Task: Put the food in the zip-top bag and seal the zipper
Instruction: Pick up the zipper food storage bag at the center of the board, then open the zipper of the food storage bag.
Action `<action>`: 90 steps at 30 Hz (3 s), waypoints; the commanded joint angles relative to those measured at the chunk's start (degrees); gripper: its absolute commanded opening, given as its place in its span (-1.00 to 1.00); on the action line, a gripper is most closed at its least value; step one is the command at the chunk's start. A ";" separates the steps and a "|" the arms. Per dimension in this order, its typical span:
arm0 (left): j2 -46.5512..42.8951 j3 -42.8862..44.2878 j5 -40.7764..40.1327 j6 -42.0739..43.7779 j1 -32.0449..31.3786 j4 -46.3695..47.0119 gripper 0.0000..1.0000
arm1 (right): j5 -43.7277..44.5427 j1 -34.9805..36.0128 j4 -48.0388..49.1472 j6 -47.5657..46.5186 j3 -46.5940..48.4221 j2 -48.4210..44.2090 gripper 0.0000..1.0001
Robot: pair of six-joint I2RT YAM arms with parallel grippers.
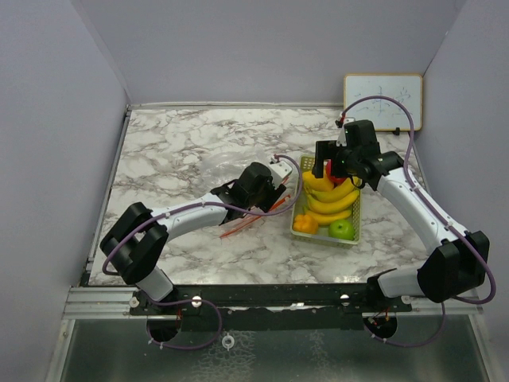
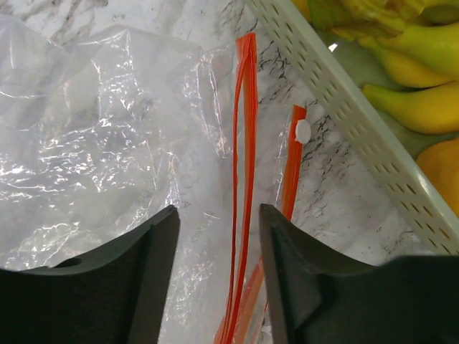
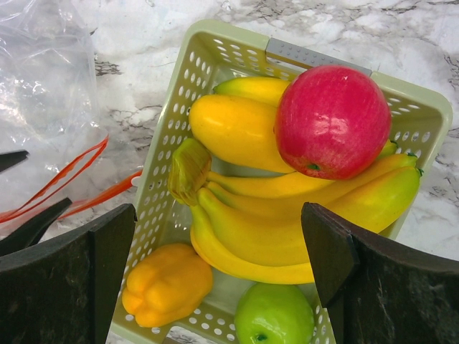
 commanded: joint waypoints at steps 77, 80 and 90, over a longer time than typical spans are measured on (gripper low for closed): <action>-2.15 25.06 5.92 -56.09 9.84 -4.11 -1.00 | -17.13 10.35 31.78 12.59 -0.13 4.07 0.03; -1.79 24.98 5.92 -56.28 9.85 -3.99 -1.00 | -15.80 12.23 31.05 12.30 1.63 4.79 0.05; -2.82 26.18 5.09 -56.29 9.85 -4.31 -1.00 | -0.69 15.69 21.55 13.11 4.14 7.38 -0.26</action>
